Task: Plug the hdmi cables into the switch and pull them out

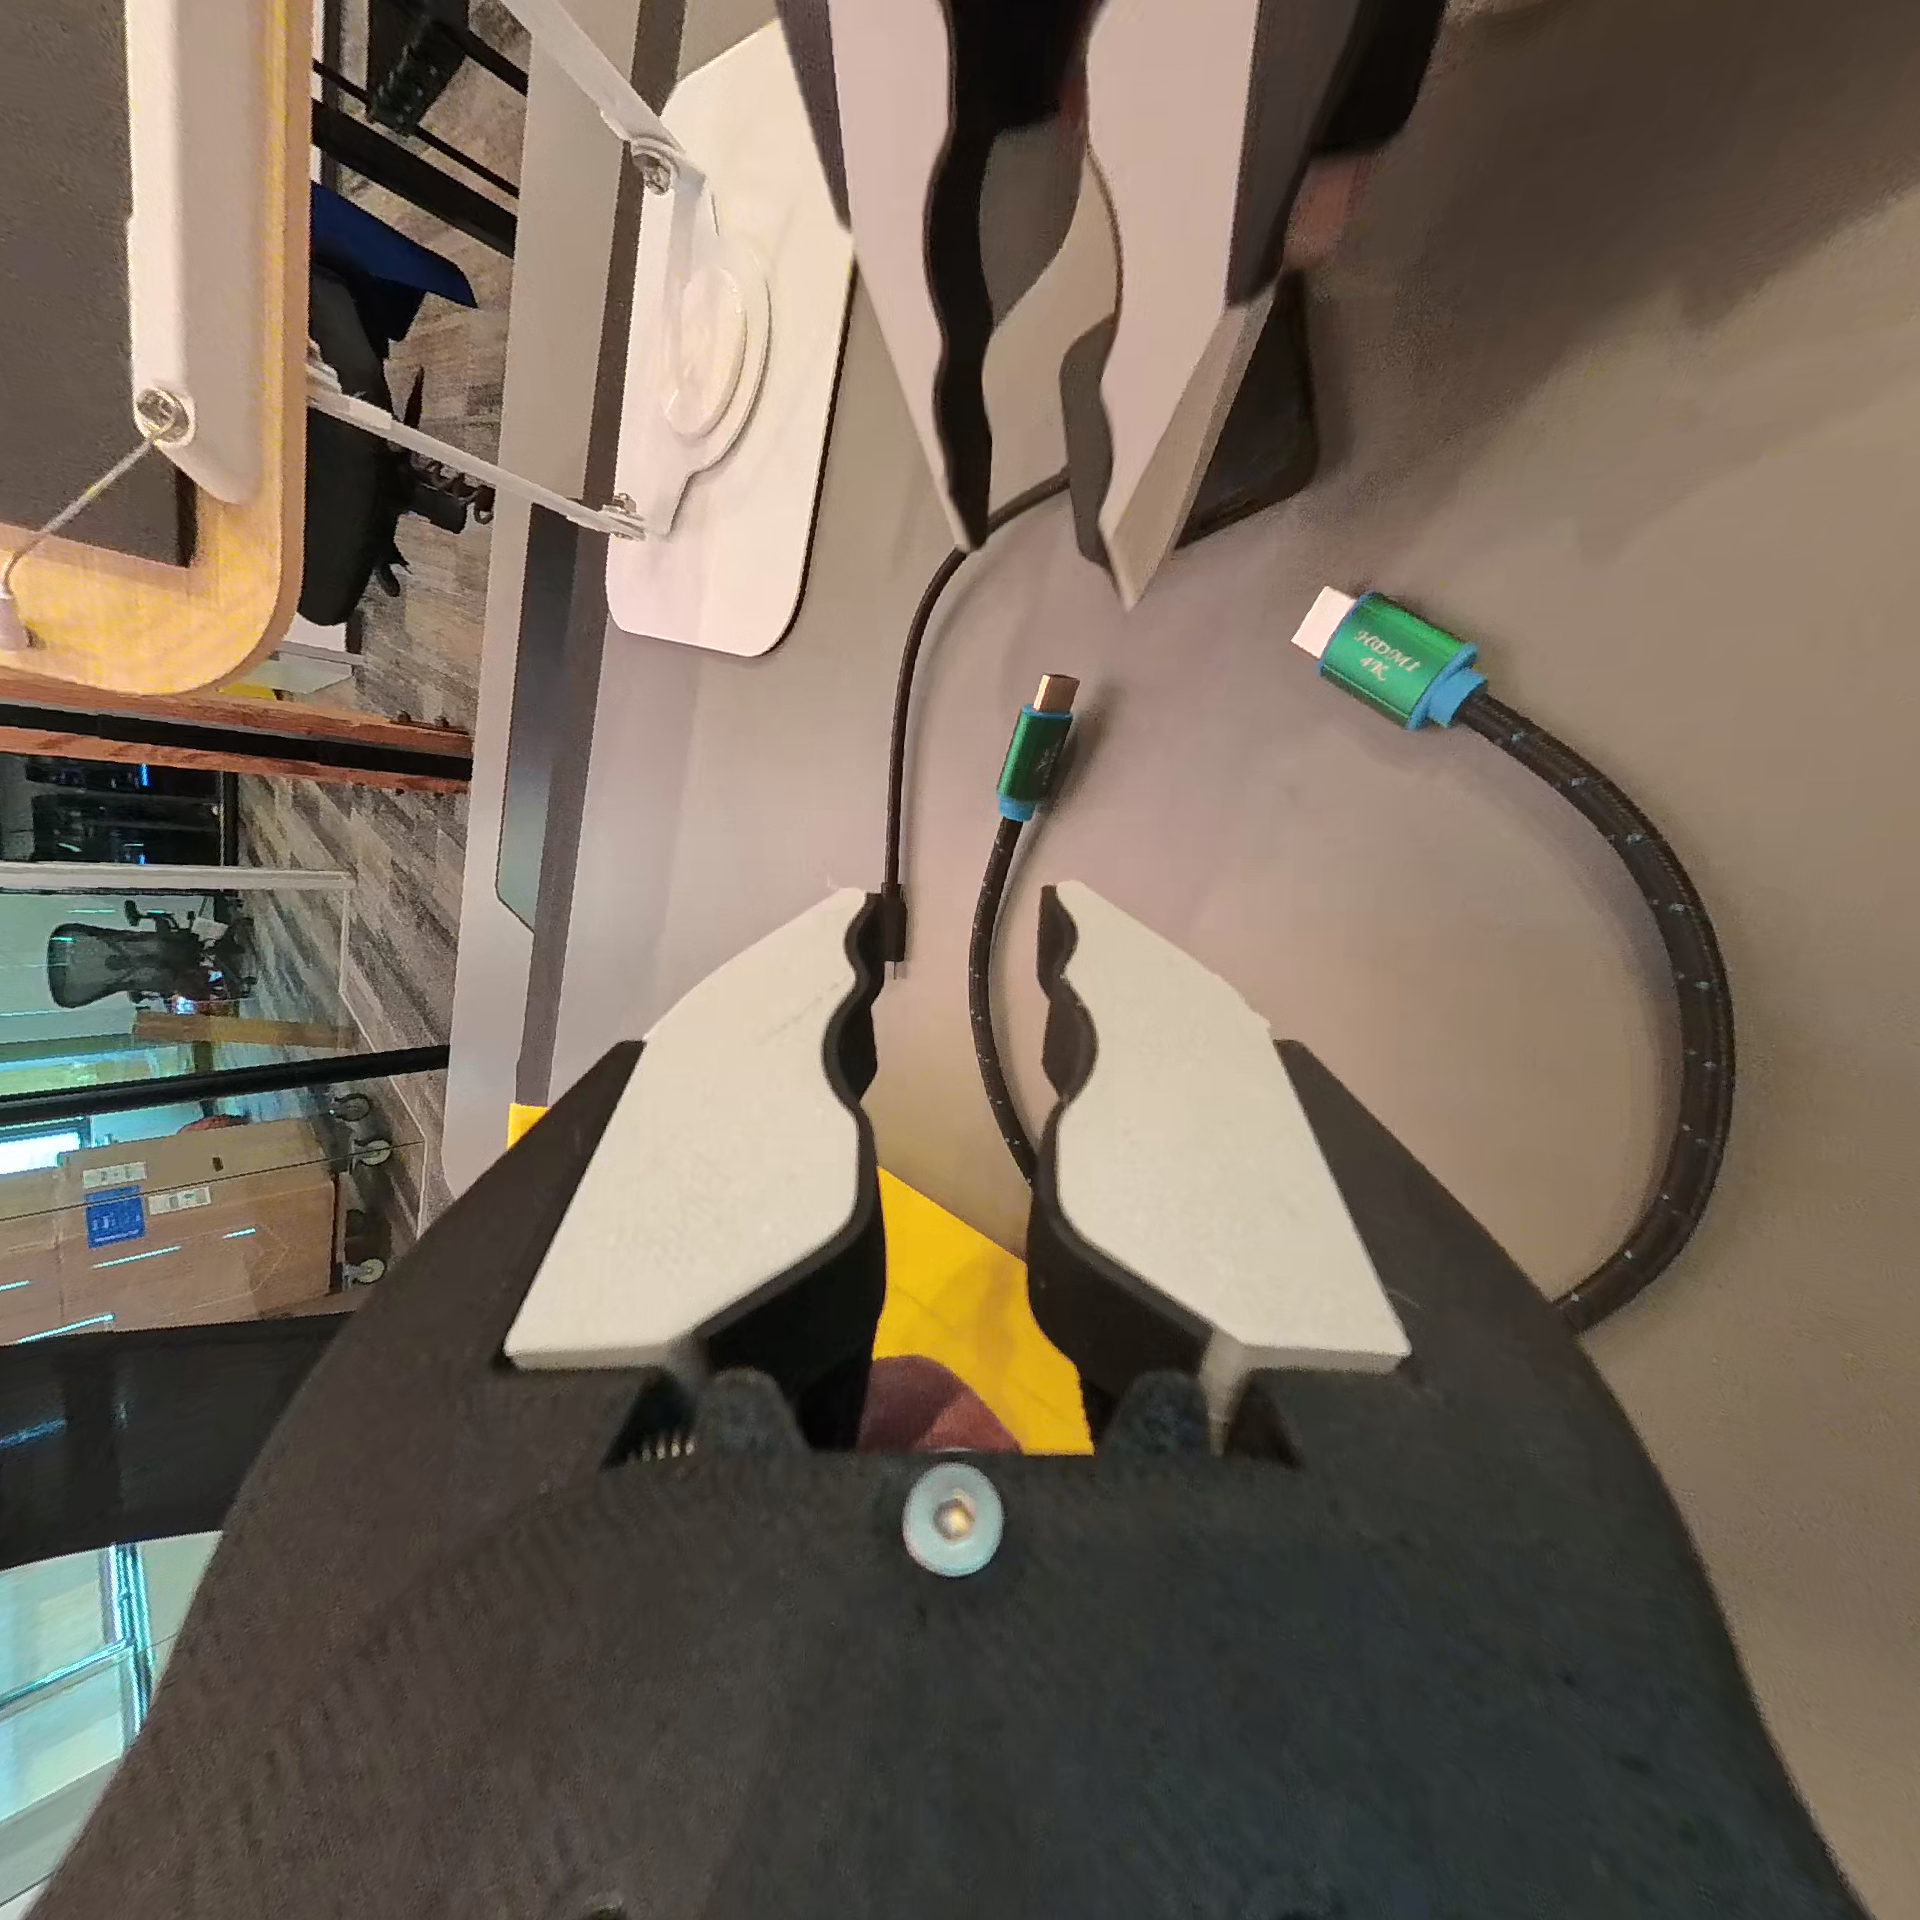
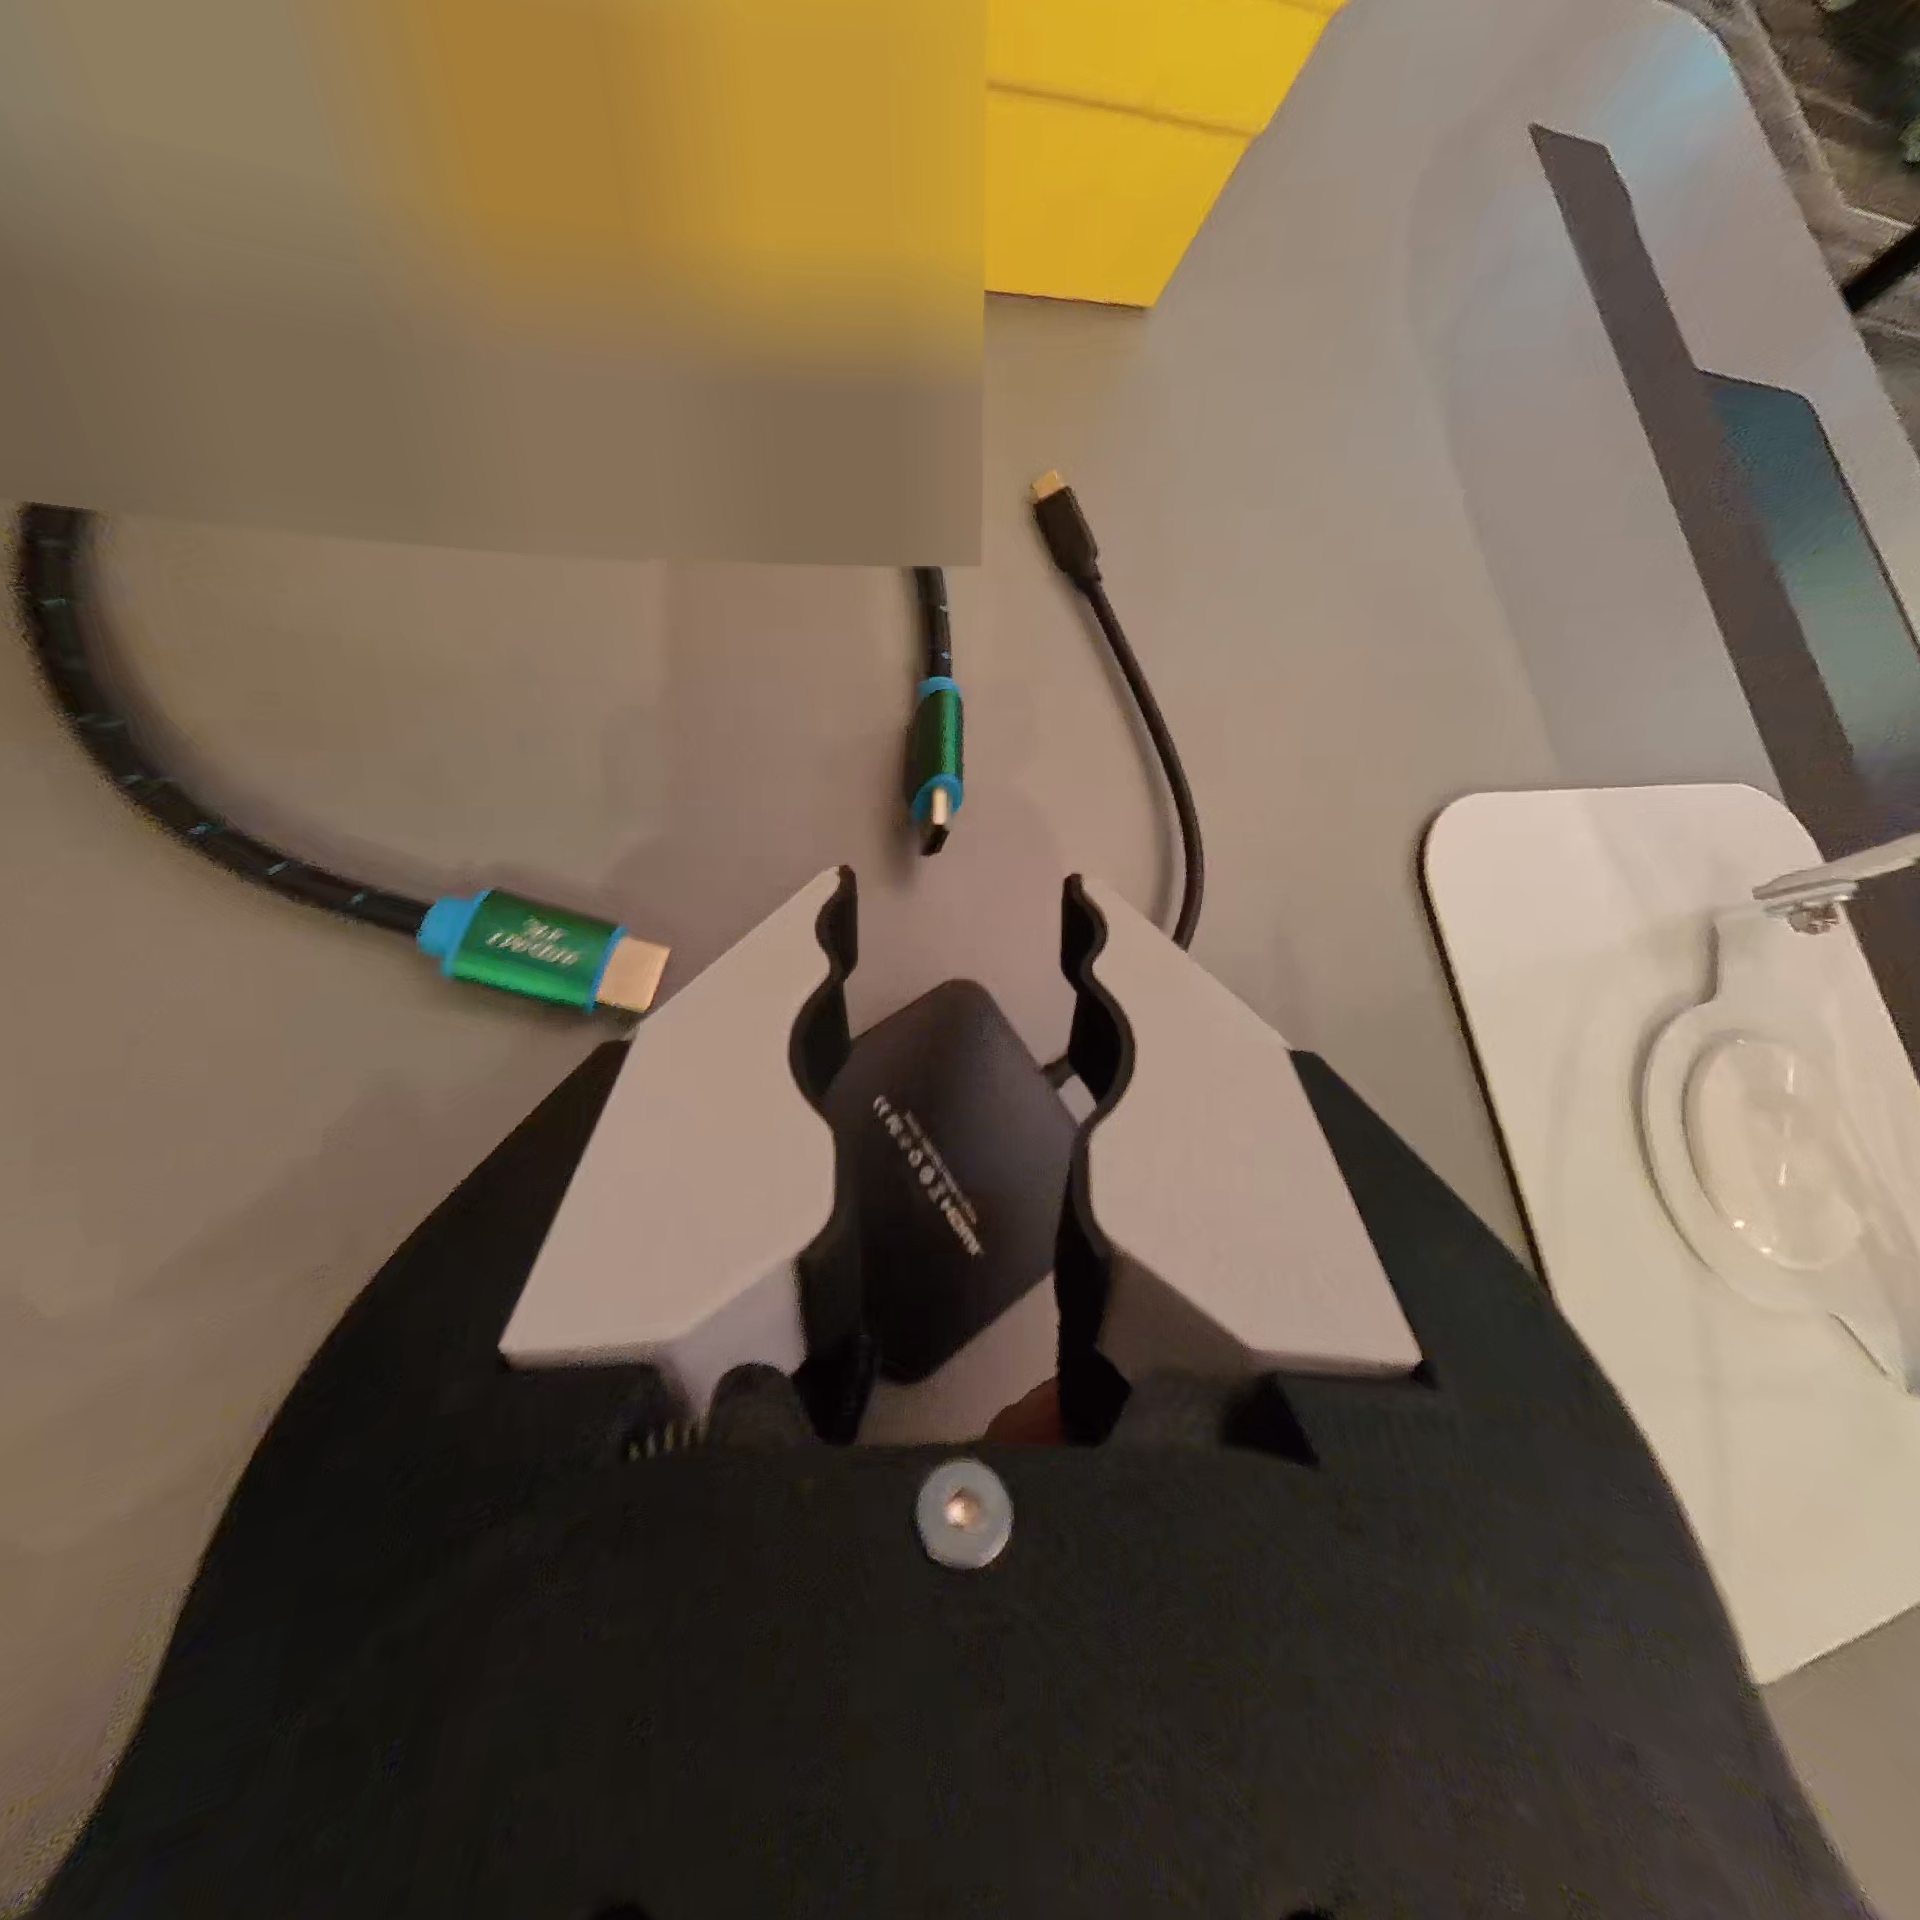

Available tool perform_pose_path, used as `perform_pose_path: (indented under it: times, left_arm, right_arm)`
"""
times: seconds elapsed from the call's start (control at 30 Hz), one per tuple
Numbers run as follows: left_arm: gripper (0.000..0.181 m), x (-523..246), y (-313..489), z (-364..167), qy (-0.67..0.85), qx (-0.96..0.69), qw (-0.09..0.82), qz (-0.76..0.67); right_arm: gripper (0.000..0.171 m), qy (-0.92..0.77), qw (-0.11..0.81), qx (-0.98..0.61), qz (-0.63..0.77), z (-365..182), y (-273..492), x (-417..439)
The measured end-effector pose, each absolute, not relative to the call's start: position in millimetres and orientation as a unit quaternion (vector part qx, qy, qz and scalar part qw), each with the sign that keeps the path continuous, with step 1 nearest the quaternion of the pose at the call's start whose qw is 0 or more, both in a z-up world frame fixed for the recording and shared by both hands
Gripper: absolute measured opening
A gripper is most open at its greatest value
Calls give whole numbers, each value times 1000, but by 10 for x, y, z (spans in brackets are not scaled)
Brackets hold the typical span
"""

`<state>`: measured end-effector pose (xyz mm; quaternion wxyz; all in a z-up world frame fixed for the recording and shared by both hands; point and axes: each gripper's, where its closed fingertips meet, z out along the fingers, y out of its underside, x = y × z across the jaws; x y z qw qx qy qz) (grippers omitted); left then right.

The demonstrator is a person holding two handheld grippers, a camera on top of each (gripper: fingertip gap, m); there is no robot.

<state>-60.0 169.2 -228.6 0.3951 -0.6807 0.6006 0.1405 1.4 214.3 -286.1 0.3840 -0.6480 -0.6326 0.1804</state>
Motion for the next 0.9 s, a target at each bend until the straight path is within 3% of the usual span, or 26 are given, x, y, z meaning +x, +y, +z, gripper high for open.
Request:
perform_pose_path:
  times: [0.13, 0.33, 0.63, 0.9]
  left_arm:
    - [27, -580, 1683, -2281, 602, -680, 396, 139]
    - [28, -577, 1675, -2280, 602, -680, 397, 138]
    - [29, -645, 1705, -2175, 579, -698, 408, 107]
    - [32, -362, 1365, -1919, 508, -740, 410, -164]
  right_arm:
    - [35, -636, 377, -663, 116, -3065, 2264, -118]
    - [8, -649, 384, -652, 80, -3113, 2274, -290]
    - [6, -634, 456, -619, 87, -2809, 2319, -275]
    - [2, -574, 589, -563, 78, -2151, 2423, -115]
